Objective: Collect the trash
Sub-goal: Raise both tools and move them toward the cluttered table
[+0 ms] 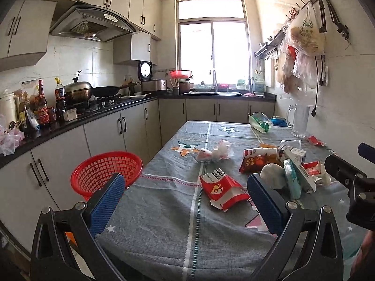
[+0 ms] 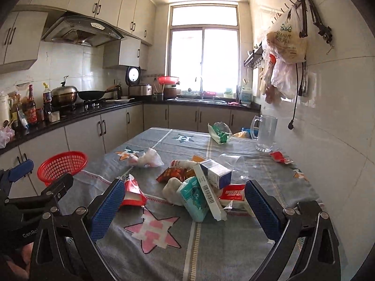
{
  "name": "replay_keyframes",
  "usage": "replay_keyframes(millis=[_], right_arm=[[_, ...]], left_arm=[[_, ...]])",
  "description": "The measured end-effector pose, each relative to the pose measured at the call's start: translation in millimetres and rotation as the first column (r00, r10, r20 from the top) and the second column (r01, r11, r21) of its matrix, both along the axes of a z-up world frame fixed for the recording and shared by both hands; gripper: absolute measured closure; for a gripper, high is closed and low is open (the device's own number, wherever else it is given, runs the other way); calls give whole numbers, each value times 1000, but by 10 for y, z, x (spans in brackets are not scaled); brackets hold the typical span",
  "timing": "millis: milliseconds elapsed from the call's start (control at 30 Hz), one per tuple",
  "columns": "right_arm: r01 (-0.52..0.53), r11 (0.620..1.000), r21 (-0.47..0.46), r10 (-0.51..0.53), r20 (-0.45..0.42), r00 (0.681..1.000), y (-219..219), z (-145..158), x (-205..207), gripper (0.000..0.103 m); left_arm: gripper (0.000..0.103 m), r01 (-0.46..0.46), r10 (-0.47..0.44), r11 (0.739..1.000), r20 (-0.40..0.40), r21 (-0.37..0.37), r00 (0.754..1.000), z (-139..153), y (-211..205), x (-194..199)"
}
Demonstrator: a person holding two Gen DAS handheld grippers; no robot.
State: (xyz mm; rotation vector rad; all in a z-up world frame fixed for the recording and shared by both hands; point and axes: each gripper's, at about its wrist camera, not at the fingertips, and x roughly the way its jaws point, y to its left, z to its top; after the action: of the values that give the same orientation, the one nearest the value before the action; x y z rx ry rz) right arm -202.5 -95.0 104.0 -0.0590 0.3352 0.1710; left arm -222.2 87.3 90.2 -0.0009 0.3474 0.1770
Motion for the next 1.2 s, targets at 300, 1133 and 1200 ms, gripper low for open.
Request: replay_keyframes(millis=[300,1133,1200], right_arm=[[3,1000,-6,-3,-39,999,22,-79,64,0],[14,1000,10,-13,-88,996,0,-151,159,0],[13,1000,12,-11,-94,996,-1,-156,167,0]], left_arm=[[0,-4,4,1000,-8,-3,1000,-42,8,23],[0,-5,5,1000,-22,3,1000,-77,0,58],[0,-2,3,1000,-25,4,1000,-79,-3,65]])
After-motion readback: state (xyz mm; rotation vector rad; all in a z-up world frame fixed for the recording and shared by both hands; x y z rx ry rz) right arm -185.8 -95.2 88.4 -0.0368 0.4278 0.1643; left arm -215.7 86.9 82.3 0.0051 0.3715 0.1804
